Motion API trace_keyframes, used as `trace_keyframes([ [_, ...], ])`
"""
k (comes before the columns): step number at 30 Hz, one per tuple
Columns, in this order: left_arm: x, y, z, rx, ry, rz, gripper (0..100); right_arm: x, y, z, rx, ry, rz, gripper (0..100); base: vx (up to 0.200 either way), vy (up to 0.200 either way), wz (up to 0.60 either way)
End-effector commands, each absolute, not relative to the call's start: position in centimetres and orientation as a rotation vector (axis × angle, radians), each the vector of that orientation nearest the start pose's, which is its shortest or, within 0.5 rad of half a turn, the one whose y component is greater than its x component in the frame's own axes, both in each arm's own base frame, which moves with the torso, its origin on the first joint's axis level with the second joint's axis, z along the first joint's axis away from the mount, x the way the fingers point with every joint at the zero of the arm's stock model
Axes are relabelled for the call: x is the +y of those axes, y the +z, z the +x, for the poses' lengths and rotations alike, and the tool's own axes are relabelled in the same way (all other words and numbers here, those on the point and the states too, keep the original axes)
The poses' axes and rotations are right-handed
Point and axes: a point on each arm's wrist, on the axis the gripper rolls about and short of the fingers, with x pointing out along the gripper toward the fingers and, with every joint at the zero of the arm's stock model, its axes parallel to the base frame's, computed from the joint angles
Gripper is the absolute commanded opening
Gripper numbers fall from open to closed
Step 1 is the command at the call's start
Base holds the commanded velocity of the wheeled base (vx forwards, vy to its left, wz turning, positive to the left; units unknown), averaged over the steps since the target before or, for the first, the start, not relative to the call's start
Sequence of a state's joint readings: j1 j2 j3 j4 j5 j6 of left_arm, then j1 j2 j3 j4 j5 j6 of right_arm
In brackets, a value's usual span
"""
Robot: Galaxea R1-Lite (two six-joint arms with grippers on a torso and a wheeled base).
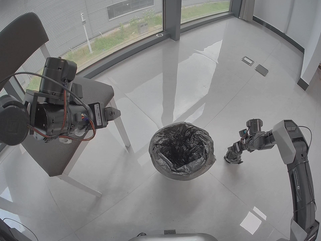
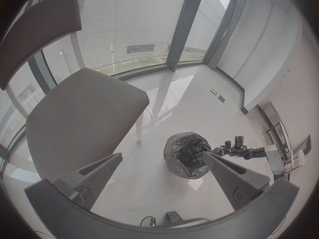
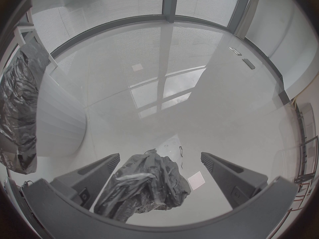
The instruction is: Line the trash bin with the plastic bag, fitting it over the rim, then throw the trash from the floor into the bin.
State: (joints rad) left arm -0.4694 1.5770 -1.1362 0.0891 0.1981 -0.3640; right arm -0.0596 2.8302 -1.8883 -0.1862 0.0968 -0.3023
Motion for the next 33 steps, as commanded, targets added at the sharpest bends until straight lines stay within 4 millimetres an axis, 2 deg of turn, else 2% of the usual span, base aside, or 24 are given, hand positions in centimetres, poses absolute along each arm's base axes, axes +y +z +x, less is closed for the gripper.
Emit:
trace_keyframes([
  [1,-12.3,24.1,25.3,0.547,-0.169,-0.178,100,-2.7,-9.0,52.4,0.756,0.154,-0.227,0,0.000,0.000,0.00],
  [10,-12.4,24.1,25.3,0.546,-0.171,-0.177,100,-2.2,-8.6,52.5,0.746,0.156,-0.217,0,0.000,0.000,0.00],
  [13,-12.5,23.9,25.2,0.552,-0.174,-0.174,100,-1.9,-6.4,52.2,0.730,0.160,-0.226,0,0.000,0.000,0.00],
  [16,-12.6,23.7,25.2,0.561,-0.178,-0.169,100,-1.3,-1.5,51.0,0.685,0.169,-0.244,0,0.000,0.000,0.00],
  [18,-12.7,23.4,25.3,0.570,-0.178,-0.166,100,-0.6,2.8,49.9,0.626,0.174,-0.257,0,0.000,0.000,0.00],
  [19,-12.7,23.3,25.4,0.573,-0.177,-0.165,100,-0.2,4.3,49.3,0.601,0.178,-0.262,0,0.000,0.000,0.00],
  [20,-12.7,23.2,25.4,0.575,-0.175,-0.163,100,-0.1,4.9,49.1,0.592,0.178,-0.265,0,0.000,0.000,0.00],
  [21,-12.8,22.7,25.7,0.589,-0.166,-0.156,100,0.8,8.3,47.9,0.526,0.189,-0.279,0,0.000,0.000,0.00],
  [23,-12.9,21.9,26.1,0.611,-0.160,-0.137,100,2.7,13.1,45.8,0.419,0.220,-0.319,0,0.000,0.000,0.00],
  [24,-12.9,21.8,26.0,0.618,-0.159,-0.133,100,3.4,14.5,45.1,0.384,0.233,-0.334,0,0.000,0.000,0.00],
  [25,-12.9,21.4,26.0,0.628,-0.157,-0.127,100,4.9,16.9,43.8,0.322,0.261,-0.356,0,0.000,0.000,0.00],
  [29,-12.7,20.9,25.6,0.642,-0.157,-0.117,100,9.5,22.1,40.3,0.186,0.360,-0.369,0,0.000,0.000,0.00],
  [32,-12.3,20.7,25.2,0.640,-0.152,-0.120,100,13.4,23.6,38.0,0.142,0.469,-0.345,0,0.000,0.000,0.00],
  [33,-12.3,20.7,25.2,0.640,-0.150,-0.120,100,13.6,23.6,37.9,0.142,0.474,-0.341,0,0.000,0.000,0.00],
])
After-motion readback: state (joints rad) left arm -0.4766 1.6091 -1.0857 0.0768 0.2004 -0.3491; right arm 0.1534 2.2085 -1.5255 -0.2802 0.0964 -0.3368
